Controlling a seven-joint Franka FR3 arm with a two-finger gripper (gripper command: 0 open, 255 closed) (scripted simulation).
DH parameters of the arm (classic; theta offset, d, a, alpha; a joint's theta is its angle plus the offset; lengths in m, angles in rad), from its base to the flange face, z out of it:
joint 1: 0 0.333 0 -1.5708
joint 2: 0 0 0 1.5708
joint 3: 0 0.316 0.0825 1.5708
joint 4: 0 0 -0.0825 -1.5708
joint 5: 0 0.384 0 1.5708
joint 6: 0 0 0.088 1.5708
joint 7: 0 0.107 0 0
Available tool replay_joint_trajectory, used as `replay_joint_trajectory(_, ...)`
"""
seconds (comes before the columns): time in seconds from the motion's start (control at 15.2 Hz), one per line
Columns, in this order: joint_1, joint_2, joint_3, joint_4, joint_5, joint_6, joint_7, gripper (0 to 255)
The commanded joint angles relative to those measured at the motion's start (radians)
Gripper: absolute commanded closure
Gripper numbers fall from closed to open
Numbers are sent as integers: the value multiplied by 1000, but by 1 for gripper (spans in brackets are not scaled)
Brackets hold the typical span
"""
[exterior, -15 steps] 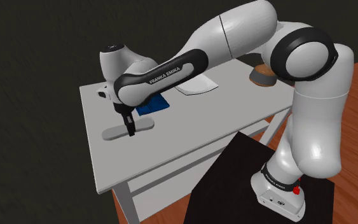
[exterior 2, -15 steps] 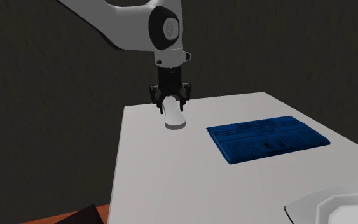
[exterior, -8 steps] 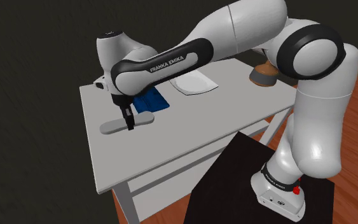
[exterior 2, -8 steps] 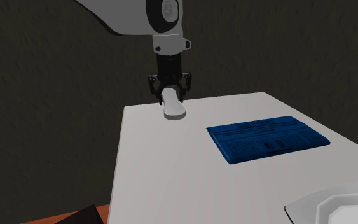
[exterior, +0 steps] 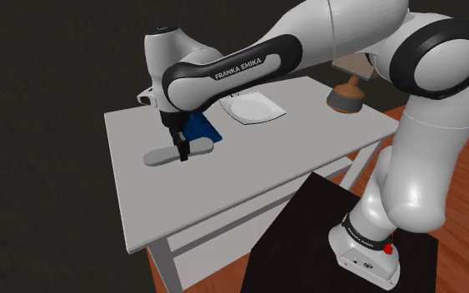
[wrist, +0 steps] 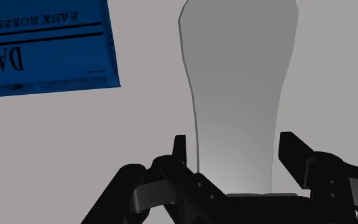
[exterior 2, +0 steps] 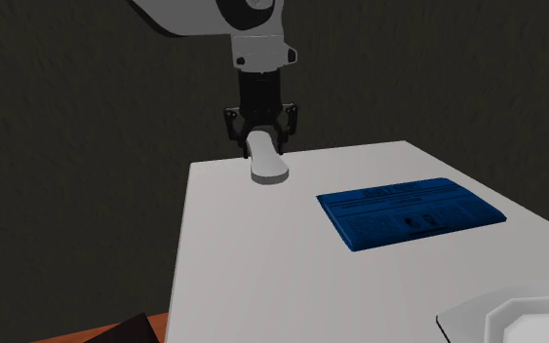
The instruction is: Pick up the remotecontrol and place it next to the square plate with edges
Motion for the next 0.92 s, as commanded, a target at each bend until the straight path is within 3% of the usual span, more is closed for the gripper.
replay_joint_trajectory(0.0, -22, -54, -10, -75, 12, 23, -35, 255)
replay_joint_trajectory(0.86, -141, -411, -133, -498, 52, 97, -293, 255)
